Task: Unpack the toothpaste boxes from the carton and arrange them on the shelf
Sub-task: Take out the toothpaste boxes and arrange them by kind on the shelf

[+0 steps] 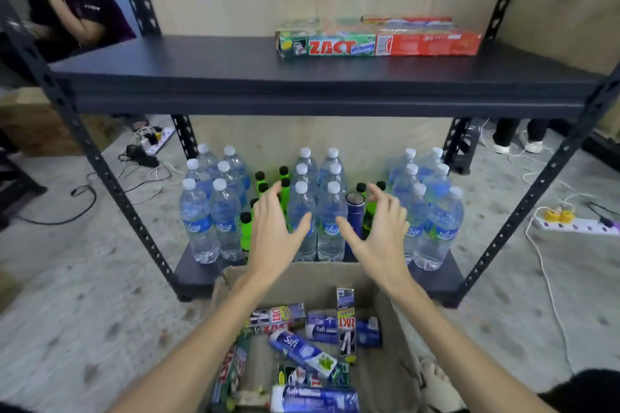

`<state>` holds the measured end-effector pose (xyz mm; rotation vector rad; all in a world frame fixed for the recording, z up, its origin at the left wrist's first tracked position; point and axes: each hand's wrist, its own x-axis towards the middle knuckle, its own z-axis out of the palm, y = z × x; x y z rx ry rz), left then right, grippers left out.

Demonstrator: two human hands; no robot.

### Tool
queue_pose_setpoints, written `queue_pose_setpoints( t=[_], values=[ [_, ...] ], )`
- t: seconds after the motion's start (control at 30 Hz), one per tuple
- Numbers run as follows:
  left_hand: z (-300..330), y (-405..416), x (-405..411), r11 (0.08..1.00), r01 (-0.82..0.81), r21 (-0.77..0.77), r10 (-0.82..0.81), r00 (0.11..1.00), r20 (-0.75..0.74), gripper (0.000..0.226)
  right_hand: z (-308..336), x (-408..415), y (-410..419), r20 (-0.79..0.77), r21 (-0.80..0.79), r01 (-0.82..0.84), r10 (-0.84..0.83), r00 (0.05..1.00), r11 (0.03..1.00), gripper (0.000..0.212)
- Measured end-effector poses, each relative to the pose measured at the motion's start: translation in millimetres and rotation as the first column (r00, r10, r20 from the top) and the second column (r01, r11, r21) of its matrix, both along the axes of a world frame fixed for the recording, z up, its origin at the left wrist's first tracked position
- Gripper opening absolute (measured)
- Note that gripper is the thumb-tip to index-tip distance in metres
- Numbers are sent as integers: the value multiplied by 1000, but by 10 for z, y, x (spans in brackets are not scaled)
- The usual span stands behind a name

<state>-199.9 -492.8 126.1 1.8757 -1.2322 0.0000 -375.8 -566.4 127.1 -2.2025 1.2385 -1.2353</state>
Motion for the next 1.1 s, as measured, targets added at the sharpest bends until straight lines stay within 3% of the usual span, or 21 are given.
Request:
queue_pose_setpoints(
  t=[0.3, 0.4, 0.6, 0.87, 1.1],
  values=[
    [-1515, 296, 309, 916, -75, 395, 118, 989, -85, 67, -1571, -23, 21, -252, 279, 118, -46, 967, 953, 70],
    [-2019, 364, 346, 856, -41, 515, 113, 988, -109, 63, -2012, -76, 60, -327, 366, 185, -60, 943, 912, 67],
    [-2733, 415, 437, 753, 12, 657, 105, 985, -138, 51, -2737, -59, 170, -439, 548, 323, -63, 896, 771, 82],
    [-3252, 297, 732, 666, -1, 746, 65, 996, -57, 66, -3172, 112, 257, -536, 502, 429, -119, 836, 751, 92],
    [-3571, 294, 926, 611, -12, 791, -43, 998, 48, 63, -3326, 144, 223, -596, 420, 466, -150, 789, 778, 84]
  ],
)
